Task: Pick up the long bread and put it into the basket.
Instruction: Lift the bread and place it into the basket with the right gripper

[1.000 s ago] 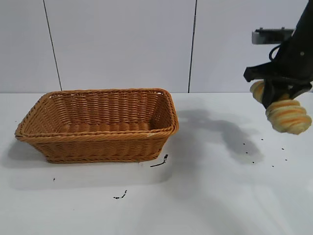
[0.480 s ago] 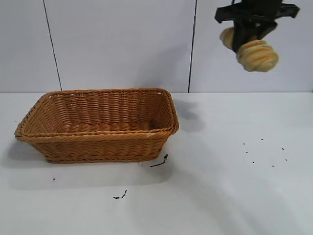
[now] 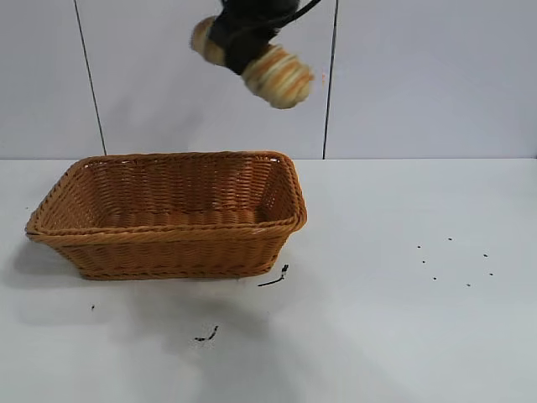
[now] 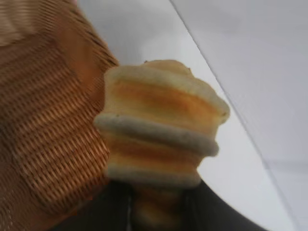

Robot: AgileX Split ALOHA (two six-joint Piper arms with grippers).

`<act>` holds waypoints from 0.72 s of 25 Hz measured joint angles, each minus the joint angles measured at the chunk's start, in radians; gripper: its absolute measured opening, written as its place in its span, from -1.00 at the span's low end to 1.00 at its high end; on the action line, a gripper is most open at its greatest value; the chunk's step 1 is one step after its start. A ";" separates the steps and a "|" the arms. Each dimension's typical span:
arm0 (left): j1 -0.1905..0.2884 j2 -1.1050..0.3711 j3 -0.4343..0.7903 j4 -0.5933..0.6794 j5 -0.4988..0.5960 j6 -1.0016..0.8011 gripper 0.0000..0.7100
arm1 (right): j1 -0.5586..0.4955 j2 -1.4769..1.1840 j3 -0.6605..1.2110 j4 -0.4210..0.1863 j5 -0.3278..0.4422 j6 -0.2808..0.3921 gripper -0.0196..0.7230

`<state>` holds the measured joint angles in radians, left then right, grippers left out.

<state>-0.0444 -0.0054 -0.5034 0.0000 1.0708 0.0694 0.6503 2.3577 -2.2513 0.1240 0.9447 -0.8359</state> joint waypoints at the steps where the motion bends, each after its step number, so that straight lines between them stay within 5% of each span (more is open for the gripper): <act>1: 0.000 0.000 0.000 0.000 0.000 0.000 0.96 | 0.000 0.024 0.000 0.019 -0.007 -0.026 -0.59; 6: 0.000 0.000 0.000 0.000 0.000 0.000 0.96 | 0.000 0.121 0.000 0.029 -0.064 -0.115 -0.59; 14: 0.000 0.000 0.000 0.000 0.000 0.000 0.96 | 0.000 0.159 0.000 0.032 -0.088 -0.125 -0.54; 16: 0.000 0.000 0.000 0.000 0.000 0.000 0.96 | 0.000 0.159 0.000 0.032 -0.089 -0.126 -0.26; 18: 0.000 0.000 0.000 0.000 0.000 0.000 0.96 | 0.000 0.159 0.000 0.032 -0.091 -0.126 0.23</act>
<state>-0.0444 -0.0054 -0.5034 0.0000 1.0708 0.0694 0.6503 2.5170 -2.2513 0.1563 0.8538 -0.9615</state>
